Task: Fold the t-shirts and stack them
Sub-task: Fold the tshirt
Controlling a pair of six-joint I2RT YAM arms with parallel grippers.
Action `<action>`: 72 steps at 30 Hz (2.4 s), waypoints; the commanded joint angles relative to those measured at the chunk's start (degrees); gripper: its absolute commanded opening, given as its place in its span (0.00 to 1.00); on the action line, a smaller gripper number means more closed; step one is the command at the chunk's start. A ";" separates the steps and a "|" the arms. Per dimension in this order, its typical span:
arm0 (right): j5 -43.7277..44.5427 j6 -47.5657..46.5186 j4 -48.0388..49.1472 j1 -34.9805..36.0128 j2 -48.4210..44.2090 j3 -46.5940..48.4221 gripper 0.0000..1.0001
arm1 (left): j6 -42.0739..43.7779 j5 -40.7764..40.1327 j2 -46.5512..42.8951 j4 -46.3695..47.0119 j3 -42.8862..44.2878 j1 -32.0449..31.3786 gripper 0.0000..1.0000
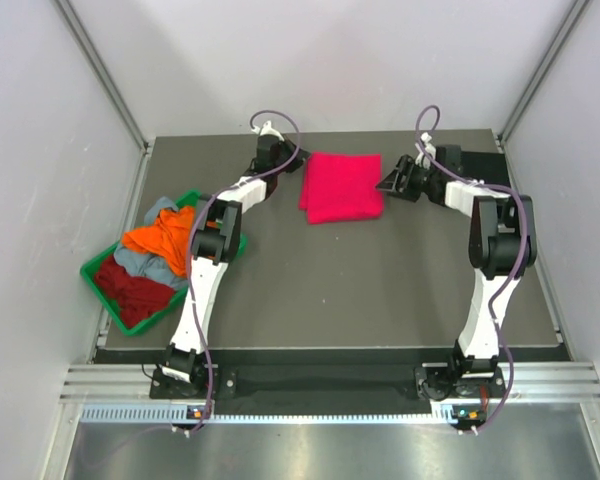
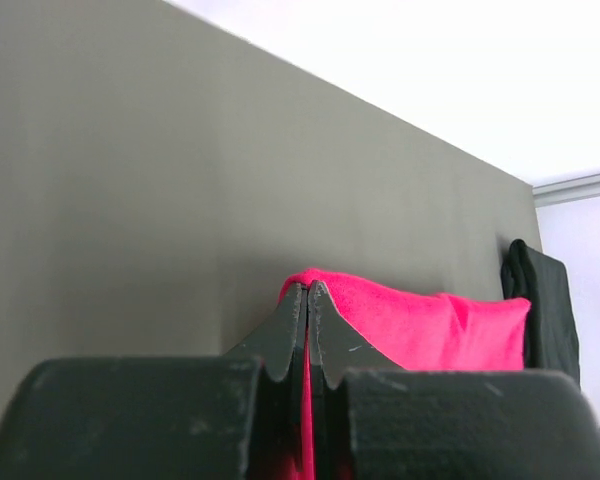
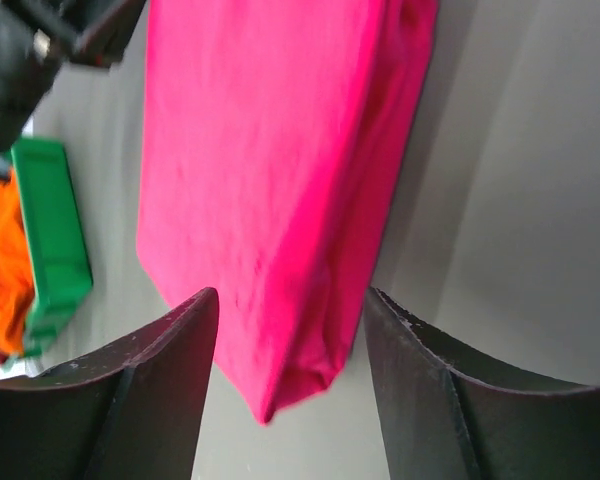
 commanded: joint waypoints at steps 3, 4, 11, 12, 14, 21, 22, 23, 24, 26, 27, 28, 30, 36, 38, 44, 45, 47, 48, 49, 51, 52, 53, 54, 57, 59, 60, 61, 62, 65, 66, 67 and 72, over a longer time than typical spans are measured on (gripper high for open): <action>-5.25 -4.95 2.26 1.13 -2.39 -1.30 0.57 | -1.34 -0.41 2.18 4.94 2.93 0.89 0.00; -4.82 -4.95 2.17 1.22 -2.30 -1.39 0.57 | -1.26 -0.49 2.44 5.11 2.93 0.89 0.00; -4.82 -3.20 5.60 1.31 -2.30 -6.91 0.47 | -1.26 -1.46 3.41 4.94 3.46 0.89 0.00; -4.55 -2.93 6.91 1.40 -2.47 -7.80 0.45 | -1.26 -1.55 3.84 4.94 3.80 0.98 0.00; -4.72 -1.71 8.32 1.49 -2.21 -9.73 0.43 | -1.43 -1.64 4.37 4.77 4.33 0.98 0.00; -2.27 -1.00 8.59 1.40 -1.95 -11.93 0.00 | -1.70 -1.55 5.52 4.33 5.92 1.07 0.00; -2.09 -0.56 8.68 1.49 -2.04 -12.02 0.00 | -1.70 -1.46 5.52 4.32 5.92 1.07 0.00; -2.00 -0.38 8.76 1.49 -2.04 -12.11 0.00 | -1.70 -1.03 5.43 4.15 5.92 1.07 0.00; -2.00 -0.21 8.85 1.49 -2.21 -12.11 0.00 | -1.87 -0.59 5.00 3.97 5.83 1.15 0.00; -2.00 0.49 8.33 1.49 -3.09 -12.02 0.01 | -1.52 0.12 3.94 3.36 5.31 1.33 0.02; -1.48 0.50 7.72 1.49 -3.61 -11.94 0.06 | -1.17 0.21 2.20 2.92 4.95 1.33 0.05; -1.21 0.32 6.84 1.40 -4.14 -11.50 0.09 | 0.14 0.47 1.05 2.22 4.43 1.42 0.06; -0.77 -0.03 4.29 1.49 -5.64 -10.88 0.28 | 1.81 1.26 -3.07 1.43 2.15 1.59 0.12; -1.38 -0.73 1.12 1.49 -8.62 -10.35 0.43 | 13.23 1.53 -15.63 -9.20 -4.70 2.12 0.35; -1.56 -2.57 -1.24 1.58 -8.89 -9.30 0.42 | 16.23 1.61 -19.25 -9.56 -10.57 2.12 0.37; -2.88 -7.32 -6.96 1.58 -7.23 -5.00 0.45 | 18.60 12.05 -26.64 -12.46 -20.34 1.42 0.39; -3.23 -7.93 -7.49 1.58 -6.87 -4.64 0.46 | 19.04 13.12 -27.52 -12.81 -21.58 1.24 0.39; -3.76 -9.34 -8.46 1.58 -5.91 -3.50 0.48 | 20.45 15.31 -28.32 -13.16 -25.00 0.80 0.40; -3.76 -9.61 -8.64 1.58 -5.64 -3.15 0.48 | 21.24 15.76 -28.58 -13.08 -25.98 0.54 0.41; -3.76 -9.61 -8.64 1.58 -5.12 -3.06 0.49 | 21.59 16.29 -28.58 -13.08 -26.86 0.54 0.41; -4.19 -9.61 -8.11 1.66 -4.50 -3.06 0.50 | 22.47 18.39 -27.27 -14.21 -27.13 0.45 0.41; -4.37 -9.35 -7.76 1.75 -3.98 -3.23 0.50 | 23.08 18.92 -26.83 -15.44 -26.96 0.36 0.41; -4.55 -9.17 -7.24 1.66 -3.71 -3.32 0.51 | 23.61 18.93 -26.56 -15.80 -27.39 0.28 0.41; -4.72 -9.00 -6.97 1.84 -3.53 -3.41 0.51 | 24.75 18.50 -26.21 -15.80 -27.74 0.10 0.41; -4.73 -8.82 -6.00 1.93 -2.74 -3.85 0.52 | 26.95 18.14 -25.16 -15.89 -28.36 -0.77 0.42; -4.73 -8.64 -5.39 1.93 -2.39 -4.37 0.52 | 27.83 17.44 -24.37 -16.41 -28.01 -0.95 0.42; -4.73 -8.56 -5.12 2.10 -2.30 -4.72 0.52 | 28.62 17.26 -23.67 -16.77 -27.92 -1.13 0.42; -4.64 -8.56 -5.03 2.10 -2.30 -4.99 0.52 | 28.98 16.65 -23.31 -17.03 -27.66 -1.13 0.42; -4.55 -8.56 -4.86 2.19 -2.13 -5.17 0.52 | 29.41 16.30 -22.61 -17.47 -27.40 -1.22 0.43; -4.29 -8.64 -4.59 2.28 -2.04 -5.61 0.52 | 31.08 15.24 -21.38 -19.30 -26.08 -1.22 0.45; -4.11 -8.73 -4.51 2.37 -2.04 -5.78 0.52 | 31.87 14.98 -20.85 -20.10 -25.64 -1.22 0.53; -4.11 -8.64 -4.51 2.28 -2.04 -5.87 0.52 | 32.31 14.71 -20.59 -20.54 -25.29 -1.22 0.54; -3.67 -8.64 -3.98 2.54 -2.04 -6.75 0.53 | 35.21 11.38 -20.23 -21.69 -23.26 -1.31 0.53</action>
